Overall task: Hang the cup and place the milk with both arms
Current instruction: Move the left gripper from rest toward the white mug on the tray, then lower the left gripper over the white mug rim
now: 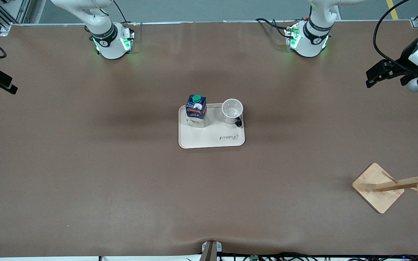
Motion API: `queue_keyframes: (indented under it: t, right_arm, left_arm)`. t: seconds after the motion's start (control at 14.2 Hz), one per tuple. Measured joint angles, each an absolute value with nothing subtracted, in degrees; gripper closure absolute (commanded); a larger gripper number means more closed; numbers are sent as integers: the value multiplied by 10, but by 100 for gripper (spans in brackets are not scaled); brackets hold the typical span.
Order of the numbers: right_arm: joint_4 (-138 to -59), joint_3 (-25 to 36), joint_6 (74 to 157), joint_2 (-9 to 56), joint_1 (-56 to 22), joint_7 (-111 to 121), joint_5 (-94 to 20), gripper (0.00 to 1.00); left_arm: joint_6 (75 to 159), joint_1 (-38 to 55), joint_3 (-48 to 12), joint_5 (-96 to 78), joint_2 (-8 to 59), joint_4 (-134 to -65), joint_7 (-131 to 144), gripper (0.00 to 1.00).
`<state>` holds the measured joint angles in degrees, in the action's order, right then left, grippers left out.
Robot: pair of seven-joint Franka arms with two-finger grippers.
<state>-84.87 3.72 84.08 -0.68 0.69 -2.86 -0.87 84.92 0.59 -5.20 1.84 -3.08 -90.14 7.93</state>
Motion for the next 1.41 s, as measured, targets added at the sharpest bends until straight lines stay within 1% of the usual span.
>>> queue_keyframes:
  t: [0.42,0.7,0.84,0.98,1.06,1.2,1.41]
  right_arm:
    - [-849,37,841,-6,7,-29,-9,0]
    - [-849,33,849,-1,7,-29,-9,0]
    - [-849,30,862,-1,5,-29,-9,0]
    - [-849,27,868,1,3,-29,-9,0]
    - [-849,26,869,3,2,-29,-9,0]
    - [-849,26,872,8,2,-29,-9,0]
    - [-849,26,875,20,2,-28,-9,0]
  left_arm:
    - [849,6,-52,18,-30,-890,79,0]
    - [849,10,-55,18,-8,-889,80,0]
    - [849,17,-69,18,7,-889,100,0]
    - [849,19,-107,18,17,-894,150,0]
    - [852,21,-128,18,19,-901,175,0]
    - [883,24,-162,18,21,-935,203,0]
    - [975,25,-206,4,29,-1017,220,0]
